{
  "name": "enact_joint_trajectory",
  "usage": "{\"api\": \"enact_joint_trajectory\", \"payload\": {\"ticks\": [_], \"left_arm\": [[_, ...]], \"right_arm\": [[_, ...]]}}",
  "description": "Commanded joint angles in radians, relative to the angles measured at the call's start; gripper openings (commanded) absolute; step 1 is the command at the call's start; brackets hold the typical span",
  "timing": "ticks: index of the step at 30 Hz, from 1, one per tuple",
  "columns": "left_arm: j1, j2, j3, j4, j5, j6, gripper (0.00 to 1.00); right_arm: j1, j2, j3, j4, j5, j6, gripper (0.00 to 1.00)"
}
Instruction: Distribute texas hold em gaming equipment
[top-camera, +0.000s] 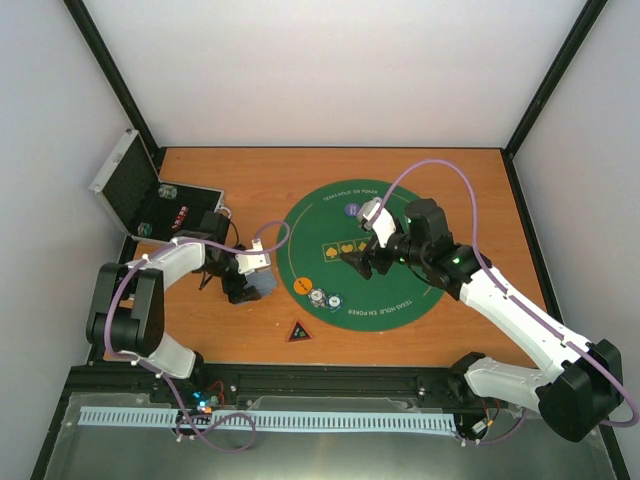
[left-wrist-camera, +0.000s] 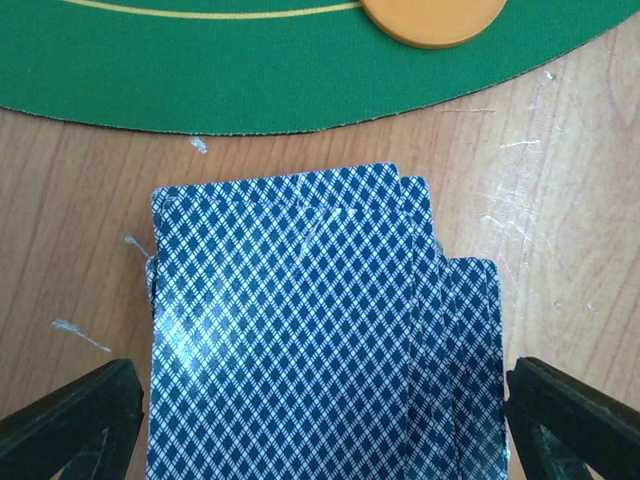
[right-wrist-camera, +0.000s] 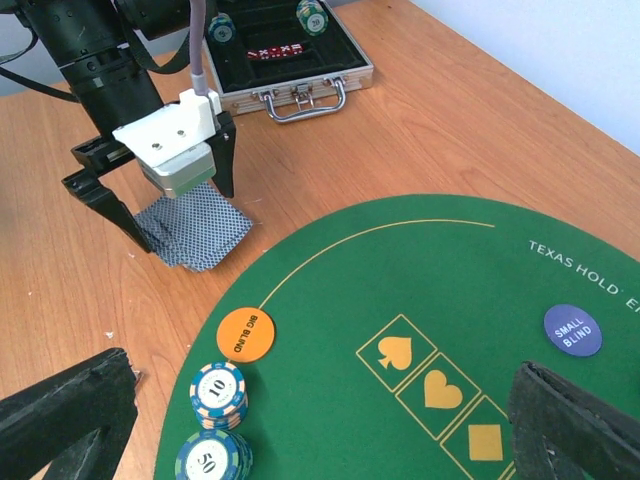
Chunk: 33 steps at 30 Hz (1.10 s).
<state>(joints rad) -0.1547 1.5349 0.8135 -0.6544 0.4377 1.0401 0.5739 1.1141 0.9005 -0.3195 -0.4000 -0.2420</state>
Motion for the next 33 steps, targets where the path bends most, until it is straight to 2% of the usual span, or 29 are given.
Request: {"api": "enact_joint_trajectory", "payload": {"ticks": [1, 10, 14, 26, 33], "left_arm": [[-0.008, -0.005, 0.024, -0.022, 0.036, 0.024, 1.0], [-0.008, 0.017, 0.066, -0.106, 0.055, 0.043, 1.0], [-0.008, 0.026, 0.036, -0.06, 0.0, 0.04, 1.0], [-0.011, 0.034, 0.01, -0.01, -0.001, 0.016, 1.0], [-0.018, 0.046, -0.022, 0.083, -0.066, 0.02, 1.0]], "right_arm": [[0.011, -0.02, -0.01, -0.011, -0.007, 0.0, 1.0], [0.01, -0.028, -0.008, -0.025, -0.006, -0.004, 1.0], [0.011, -0.039, -0.012, -0.029, 0.001, -0.01, 1.0], [0.01, -0.049, -0.014, -0.05, -0.007, -0.021, 1.0], [0.011, -0.056, -0.011, -0.055, -0.004, -0.016, 1.0]]}}
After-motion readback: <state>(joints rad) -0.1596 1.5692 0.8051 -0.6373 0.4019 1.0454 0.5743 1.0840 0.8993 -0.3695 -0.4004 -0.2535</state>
